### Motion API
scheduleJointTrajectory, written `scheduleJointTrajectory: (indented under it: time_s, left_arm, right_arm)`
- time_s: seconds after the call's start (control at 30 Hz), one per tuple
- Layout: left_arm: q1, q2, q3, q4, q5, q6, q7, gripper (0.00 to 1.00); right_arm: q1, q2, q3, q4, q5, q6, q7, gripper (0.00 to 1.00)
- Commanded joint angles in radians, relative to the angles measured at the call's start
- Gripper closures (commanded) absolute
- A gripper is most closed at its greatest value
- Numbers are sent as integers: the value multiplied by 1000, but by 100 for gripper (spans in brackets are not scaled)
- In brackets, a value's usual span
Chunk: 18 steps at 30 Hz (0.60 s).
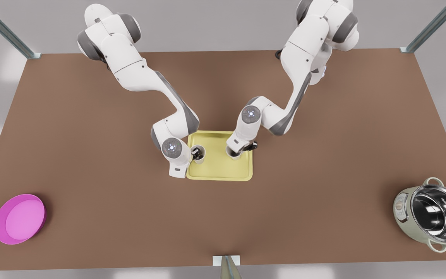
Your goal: Use the left arm to pick up the white IKEA cup from the tray and place it on the middle-left position; use the right arm to pick up the white IKEA cup from the tray and place it on the middle-right position
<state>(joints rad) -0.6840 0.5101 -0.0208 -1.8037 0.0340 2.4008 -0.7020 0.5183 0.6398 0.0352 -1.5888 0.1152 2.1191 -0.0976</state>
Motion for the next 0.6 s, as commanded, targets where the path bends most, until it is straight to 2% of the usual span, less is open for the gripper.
scheduleJointTrajectory:
  time_s: [0.0,0.07,0.2,0.3,0.43,0.53,0.57]
  left_arm:
    - [9,-33,5,13,-6,-63,-83,86]
    - [124,-131,8,24,-13,-235,93,86]
    - [517,-170,15,-25,-28,-224,769,86]
    - [587,-148,21,-126,-40,3,906,86]
    - [609,-157,16,-183,-115,64,954,86]
    - [558,-288,12,-364,-171,135,883,86]
    - [558,-305,12,-384,-169,135,878,86]
  right_arm:
    - [0,-2,3,0,1,10,-16,0]
    - [0,-2,9,0,1,10,-16,0]
    - [0,-11,14,-23,1,9,-16,0]
    - [2,-6,15,-28,0,12,-16,1]
    - [26,12,15,-37,1,56,-14,9]
    - [26,12,14,-37,1,53,-14,43]
    - [26,12,14,-37,1,50,-14,49]
